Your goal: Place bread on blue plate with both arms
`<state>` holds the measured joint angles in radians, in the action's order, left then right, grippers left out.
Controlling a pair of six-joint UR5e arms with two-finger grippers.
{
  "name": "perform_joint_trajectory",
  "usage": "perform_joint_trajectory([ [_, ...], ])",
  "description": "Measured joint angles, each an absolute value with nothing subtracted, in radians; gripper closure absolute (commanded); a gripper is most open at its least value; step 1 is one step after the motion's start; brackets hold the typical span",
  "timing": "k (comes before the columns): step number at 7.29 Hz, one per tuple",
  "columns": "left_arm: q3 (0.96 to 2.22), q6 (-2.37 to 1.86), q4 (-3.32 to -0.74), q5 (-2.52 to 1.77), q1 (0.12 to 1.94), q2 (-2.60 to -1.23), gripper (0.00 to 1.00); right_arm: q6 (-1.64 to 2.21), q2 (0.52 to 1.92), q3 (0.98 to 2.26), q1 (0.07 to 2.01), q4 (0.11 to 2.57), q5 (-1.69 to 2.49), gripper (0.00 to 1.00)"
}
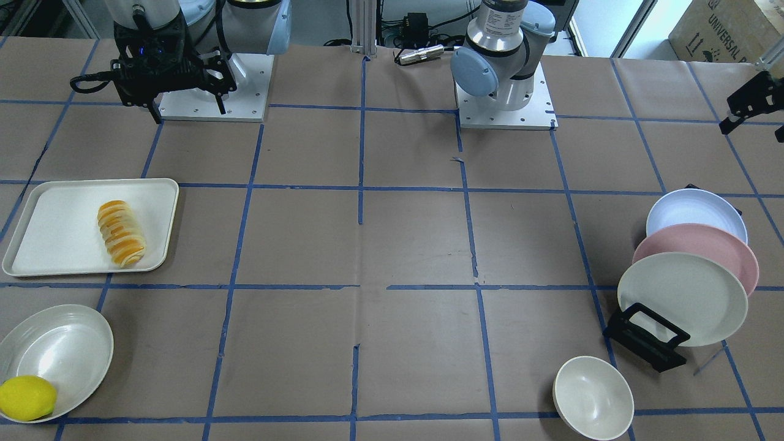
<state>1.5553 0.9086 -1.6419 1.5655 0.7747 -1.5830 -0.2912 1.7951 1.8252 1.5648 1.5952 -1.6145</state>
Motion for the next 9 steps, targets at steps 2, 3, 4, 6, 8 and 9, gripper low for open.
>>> perform_joint_trajectory([
  [2,1.526,1.040,-1.580,1.520,0.672,-1.719,0.00,-0.292,1.796,1.828,1.565,1.595,-1.615,0.00],
  [3,1.510,1.078,-1.542,1.505,0.638,-1.797,0.00,-0.294,1.796,1.832,1.564,1.596,-1.615,0.00],
  [4,1.481,1.104,-1.520,1.493,0.618,-1.874,0.00,-0.311,1.794,1.841,1.561,1.596,-1.617,0.00],
  [6,1.416,1.132,-1.508,1.473,0.603,-2.000,0.00,-0.498,1.792,1.894,1.530,1.664,-1.633,0.00],
  [8,1.363,1.150,-1.506,1.452,0.602,-2.099,0.01,-0.772,1.796,1.952,1.423,1.729,-1.634,0.00],
  [9,1.351,1.151,-1.506,1.448,0.603,-2.139,0.05,-0.887,1.797,1.979,1.338,1.746,-1.627,0.00],
])
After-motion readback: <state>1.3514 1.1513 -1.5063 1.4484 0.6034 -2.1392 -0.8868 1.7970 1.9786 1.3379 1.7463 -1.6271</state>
